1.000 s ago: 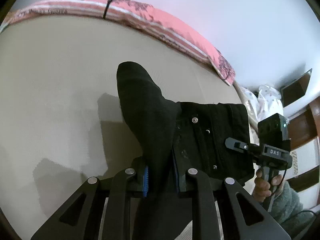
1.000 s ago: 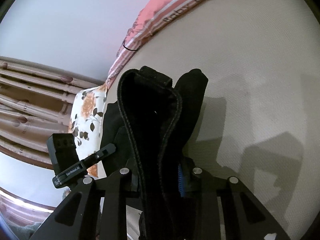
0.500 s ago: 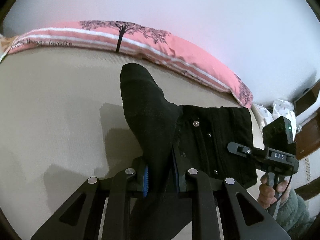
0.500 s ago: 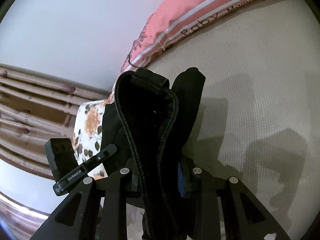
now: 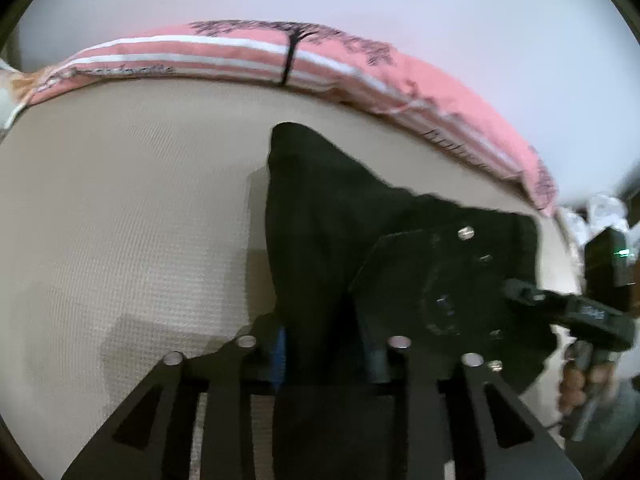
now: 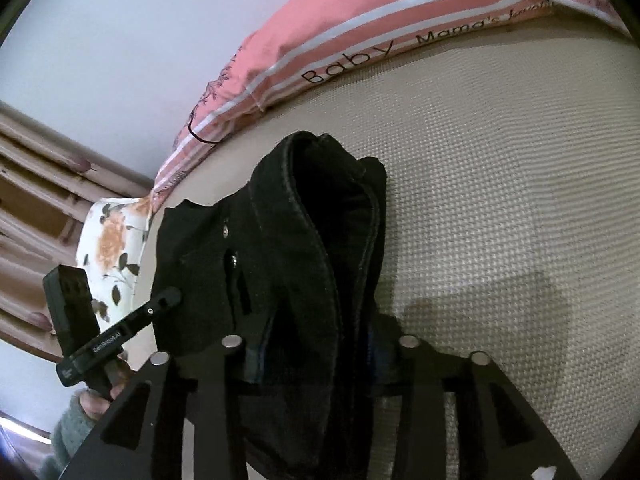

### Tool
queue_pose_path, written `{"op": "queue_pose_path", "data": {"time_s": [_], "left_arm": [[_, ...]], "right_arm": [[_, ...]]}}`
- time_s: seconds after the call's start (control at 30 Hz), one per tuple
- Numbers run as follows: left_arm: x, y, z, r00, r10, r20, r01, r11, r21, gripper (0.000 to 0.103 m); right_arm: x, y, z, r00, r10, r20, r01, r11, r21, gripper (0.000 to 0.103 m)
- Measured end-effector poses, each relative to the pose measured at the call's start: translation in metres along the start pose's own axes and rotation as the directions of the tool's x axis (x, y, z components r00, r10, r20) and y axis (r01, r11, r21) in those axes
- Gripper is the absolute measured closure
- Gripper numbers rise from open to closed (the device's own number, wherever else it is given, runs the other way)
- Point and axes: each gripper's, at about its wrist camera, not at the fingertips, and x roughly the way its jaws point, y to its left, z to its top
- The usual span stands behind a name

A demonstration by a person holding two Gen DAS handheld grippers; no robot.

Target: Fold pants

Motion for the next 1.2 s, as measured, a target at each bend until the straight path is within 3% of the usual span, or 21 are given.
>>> {"op": "queue_pose_path", "data": {"time_s": [0.17, 0.4, 0.63, 0.77, 1.0, 1.2], "left_arm": [[-0.001, -0.009, -0.017, 0.997, 0.074, 0.017, -0.075, 0.996, 0.042, 0.057], [-0.026, -0.029, -0.055, 0.977, 0.209, 0.041, -0.212, 0.971, 0.108, 0.056], [-0.063, -0.049, -0.094, 0.951, 0.297, 0.089, -0.307, 0.942, 0.137, 0.055], [-0.087, -0.056, -0.114, 0.945, 0.307, 0.112, -0.319, 0.941, 0.113, 0.042], [-0.116, -0.066, -0.143, 0.932, 0.334, 0.142, -0.347, 0.934, 0.083, 0.041], [-0.132, -0.066, -0.162, 0.931, 0.335, 0.143, -0.345, 0.937, 0.053, 0.04]], "right_arm": [[-0.007, 0.002, -0.012, 0.997, -0.071, 0.012, 0.071, 0.997, -0.02, 0.053], [-0.033, 0.017, -0.046, 0.985, -0.162, 0.065, 0.167, 0.983, -0.078, 0.049], [-0.069, 0.05, -0.081, 0.931, -0.286, 0.225, 0.327, 0.93, -0.171, 0.049], [-0.079, 0.062, -0.102, 0.935, -0.275, 0.226, 0.319, 0.929, -0.187, 0.048], [-0.089, 0.076, -0.129, 0.948, -0.238, 0.213, 0.278, 0.944, -0.179, 0.045], [-0.094, 0.094, -0.156, 0.939, -0.249, 0.236, 0.301, 0.928, -0.218, 0.039]]}}
